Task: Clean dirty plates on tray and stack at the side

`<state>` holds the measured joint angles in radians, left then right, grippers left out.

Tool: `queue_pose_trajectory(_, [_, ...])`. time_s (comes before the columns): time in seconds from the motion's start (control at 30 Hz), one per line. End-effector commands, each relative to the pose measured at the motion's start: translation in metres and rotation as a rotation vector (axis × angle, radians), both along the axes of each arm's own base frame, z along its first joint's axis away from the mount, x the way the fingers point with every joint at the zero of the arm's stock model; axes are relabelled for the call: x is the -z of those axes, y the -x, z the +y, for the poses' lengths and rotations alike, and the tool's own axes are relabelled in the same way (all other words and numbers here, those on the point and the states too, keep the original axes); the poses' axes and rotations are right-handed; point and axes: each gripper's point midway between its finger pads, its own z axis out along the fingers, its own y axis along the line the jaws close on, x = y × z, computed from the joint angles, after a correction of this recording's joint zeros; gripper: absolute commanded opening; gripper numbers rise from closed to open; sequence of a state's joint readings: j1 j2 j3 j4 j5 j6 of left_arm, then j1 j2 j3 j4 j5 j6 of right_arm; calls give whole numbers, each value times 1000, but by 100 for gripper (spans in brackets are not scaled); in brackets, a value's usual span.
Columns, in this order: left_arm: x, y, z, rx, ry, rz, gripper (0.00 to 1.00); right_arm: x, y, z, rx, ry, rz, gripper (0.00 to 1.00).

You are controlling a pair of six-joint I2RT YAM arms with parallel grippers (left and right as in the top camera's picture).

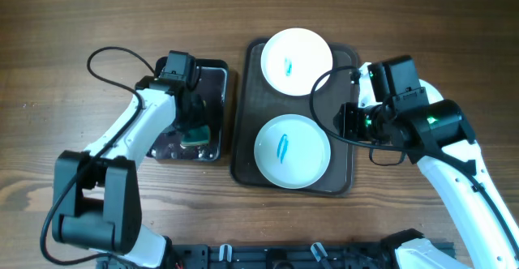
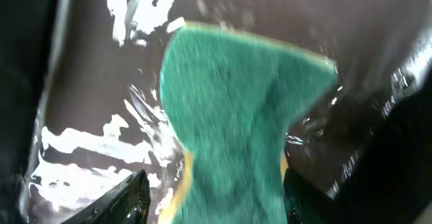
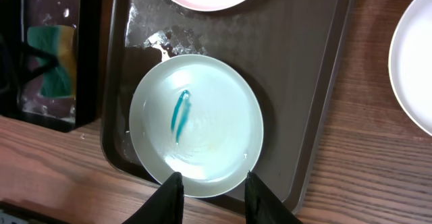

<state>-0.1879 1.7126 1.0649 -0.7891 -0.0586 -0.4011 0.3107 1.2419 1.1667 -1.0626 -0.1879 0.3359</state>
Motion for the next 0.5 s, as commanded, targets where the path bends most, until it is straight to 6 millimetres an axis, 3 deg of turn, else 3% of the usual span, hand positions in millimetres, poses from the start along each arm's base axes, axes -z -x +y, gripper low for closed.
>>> queue_pose_trajectory(0.0, [-3,8,-15,16,90,30,55,-2,0,2,3,-15,8,31])
queue_pose_trajectory(0.27, [32,16,-12,14,87,-14,41,2,7,0,4,-6,39,31])
queue_pose_trajectory(0.33, [39,14,-11,14,84,-45,31,5,9,-1,4,-2,50,31])
queue_pose_trajectory(0.4, [40,12,-9,12,75,-54,4,10,11,-2,4,2,65,31])
queue_pose_trajectory(0.47, [37,12,-9,13,76,-57,4,16,14,-3,5,8,82,31])
